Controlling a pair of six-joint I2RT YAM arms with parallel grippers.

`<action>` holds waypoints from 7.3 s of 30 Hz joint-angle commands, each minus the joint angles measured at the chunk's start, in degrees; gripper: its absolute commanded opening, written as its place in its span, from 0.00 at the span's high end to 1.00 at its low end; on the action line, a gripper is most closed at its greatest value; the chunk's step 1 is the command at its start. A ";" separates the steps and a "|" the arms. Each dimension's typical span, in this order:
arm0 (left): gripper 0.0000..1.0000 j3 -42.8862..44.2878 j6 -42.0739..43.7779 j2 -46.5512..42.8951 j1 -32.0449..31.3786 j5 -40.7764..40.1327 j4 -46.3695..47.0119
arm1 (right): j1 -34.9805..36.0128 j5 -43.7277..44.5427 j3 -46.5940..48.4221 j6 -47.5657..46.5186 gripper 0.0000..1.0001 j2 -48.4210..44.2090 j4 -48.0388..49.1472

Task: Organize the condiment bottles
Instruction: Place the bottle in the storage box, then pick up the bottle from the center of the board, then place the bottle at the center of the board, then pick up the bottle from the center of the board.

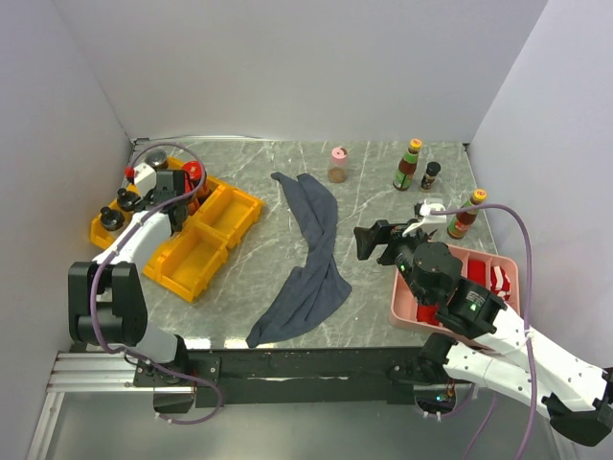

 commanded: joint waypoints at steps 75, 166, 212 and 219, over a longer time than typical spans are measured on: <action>0.01 -1.77 8.80 -34.27 -19.38 43.92 6.50 | -31.99 -18.18 74.89 -9.33 0.08 98.82 10.12; 0.03 -8.01 -1.21 -44.47 -19.29 11.94 10.19 | 12.04 0.62 22.59 1.99 0.00 50.32 12.68; 0.28 6.32 4.58 -1.76 -32.65 29.50 -15.48 | 8.79 11.08 5.72 -0.99 0.00 20.33 3.09; 0.39 6.40 4.41 0.35 -32.74 27.93 -15.03 | 8.79 10.56 6.07 -1.08 0.00 20.60 2.91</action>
